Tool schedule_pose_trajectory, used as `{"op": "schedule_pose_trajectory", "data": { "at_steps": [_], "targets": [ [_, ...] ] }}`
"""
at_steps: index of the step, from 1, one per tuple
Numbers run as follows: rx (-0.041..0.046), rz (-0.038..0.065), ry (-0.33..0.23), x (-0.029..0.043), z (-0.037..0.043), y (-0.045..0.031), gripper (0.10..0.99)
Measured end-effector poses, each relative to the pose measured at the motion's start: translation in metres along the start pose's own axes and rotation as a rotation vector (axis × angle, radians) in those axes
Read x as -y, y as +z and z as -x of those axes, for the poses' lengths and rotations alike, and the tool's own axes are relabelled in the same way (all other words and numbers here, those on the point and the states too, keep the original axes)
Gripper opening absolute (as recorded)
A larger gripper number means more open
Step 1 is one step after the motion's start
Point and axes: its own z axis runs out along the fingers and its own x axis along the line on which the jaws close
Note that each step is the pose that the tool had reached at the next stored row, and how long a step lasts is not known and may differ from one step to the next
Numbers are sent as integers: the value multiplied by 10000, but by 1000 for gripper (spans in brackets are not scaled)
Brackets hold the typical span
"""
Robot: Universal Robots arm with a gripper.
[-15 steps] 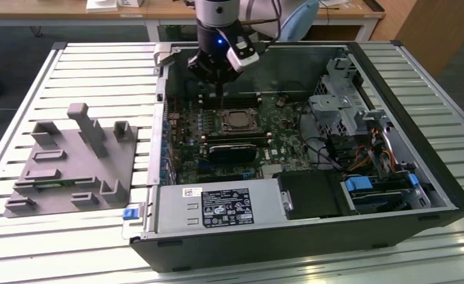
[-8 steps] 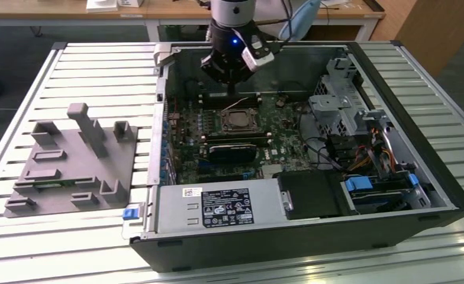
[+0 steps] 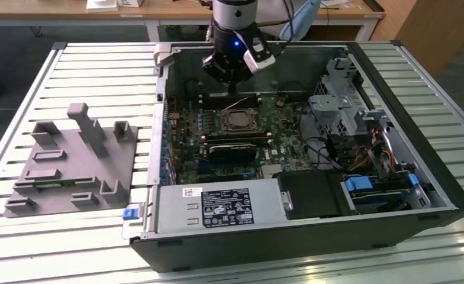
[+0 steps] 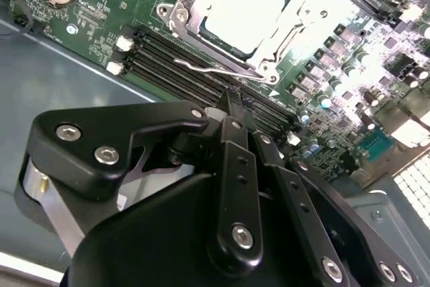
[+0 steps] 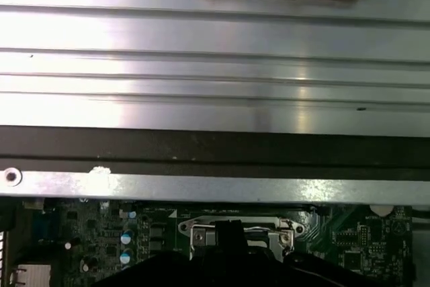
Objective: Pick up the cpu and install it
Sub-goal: 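Install the first cpu locking lever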
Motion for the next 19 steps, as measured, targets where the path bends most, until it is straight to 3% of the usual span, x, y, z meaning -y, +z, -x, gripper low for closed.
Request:
{"op": "schedule_pose_trajectory", "data": {
  "at_steps": [8, 19],
  "targets": [
    [-2, 0, 1, 12, 21, 142, 106],
    [-5, -4, -1, 5, 74, 230, 106]
  ]
}}
